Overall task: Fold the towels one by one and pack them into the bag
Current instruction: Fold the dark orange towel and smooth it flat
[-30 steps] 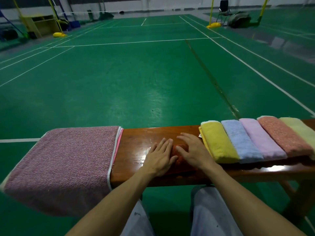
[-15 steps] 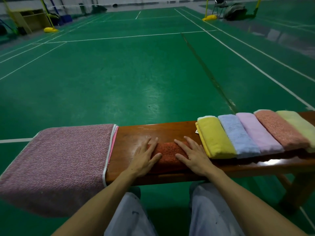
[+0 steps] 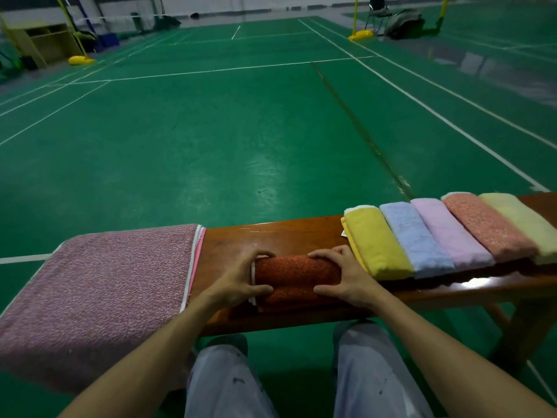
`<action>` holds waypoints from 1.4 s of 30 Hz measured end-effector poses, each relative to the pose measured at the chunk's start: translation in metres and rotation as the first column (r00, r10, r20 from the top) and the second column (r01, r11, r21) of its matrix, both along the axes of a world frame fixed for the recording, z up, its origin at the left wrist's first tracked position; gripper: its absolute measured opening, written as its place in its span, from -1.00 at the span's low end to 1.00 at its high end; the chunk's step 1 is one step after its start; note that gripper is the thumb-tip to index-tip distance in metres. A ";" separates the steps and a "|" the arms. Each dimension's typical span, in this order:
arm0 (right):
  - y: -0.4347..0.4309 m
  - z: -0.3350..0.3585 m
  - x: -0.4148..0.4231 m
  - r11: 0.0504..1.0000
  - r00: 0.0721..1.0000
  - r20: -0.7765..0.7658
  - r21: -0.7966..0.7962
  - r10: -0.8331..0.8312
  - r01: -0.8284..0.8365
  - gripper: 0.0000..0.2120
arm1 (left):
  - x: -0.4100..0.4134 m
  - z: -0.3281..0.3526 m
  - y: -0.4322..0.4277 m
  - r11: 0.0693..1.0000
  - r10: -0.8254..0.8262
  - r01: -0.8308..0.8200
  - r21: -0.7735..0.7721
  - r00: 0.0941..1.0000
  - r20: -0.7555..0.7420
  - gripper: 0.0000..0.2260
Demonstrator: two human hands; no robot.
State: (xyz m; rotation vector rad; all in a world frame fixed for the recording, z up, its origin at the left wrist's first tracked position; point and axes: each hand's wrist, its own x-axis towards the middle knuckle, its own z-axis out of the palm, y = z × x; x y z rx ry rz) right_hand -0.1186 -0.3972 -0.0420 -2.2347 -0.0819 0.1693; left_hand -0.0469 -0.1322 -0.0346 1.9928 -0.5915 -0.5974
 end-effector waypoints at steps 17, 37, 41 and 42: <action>-0.085 0.048 -0.018 0.963 0.942 0.224 0.161 -0.249 0.216 -0.46 | 0.038 0.066 -0.096 0.920 -0.122 0.017 -0.391 0.962 -0.245 -0.58; -0.322 0.043 -0.068 0.424 0.352 0.299 0.229 -0.887 0.876 -0.40 | 0.091 0.098 -0.533 0.783 -0.614 0.561 0.270 0.624 0.483 -0.66; -0.343 0.033 -0.067 0.306 0.236 0.277 0.244 -0.932 0.920 -0.39 | 0.089 0.083 -0.582 0.772 -0.630 0.563 0.297 0.608 0.484 -0.65; -0.346 0.029 -0.066 0.282 0.221 0.247 0.245 -0.943 0.928 -0.38 | 0.088 0.075 -0.590 0.767 -0.636 0.562 0.311 0.603 0.481 -0.65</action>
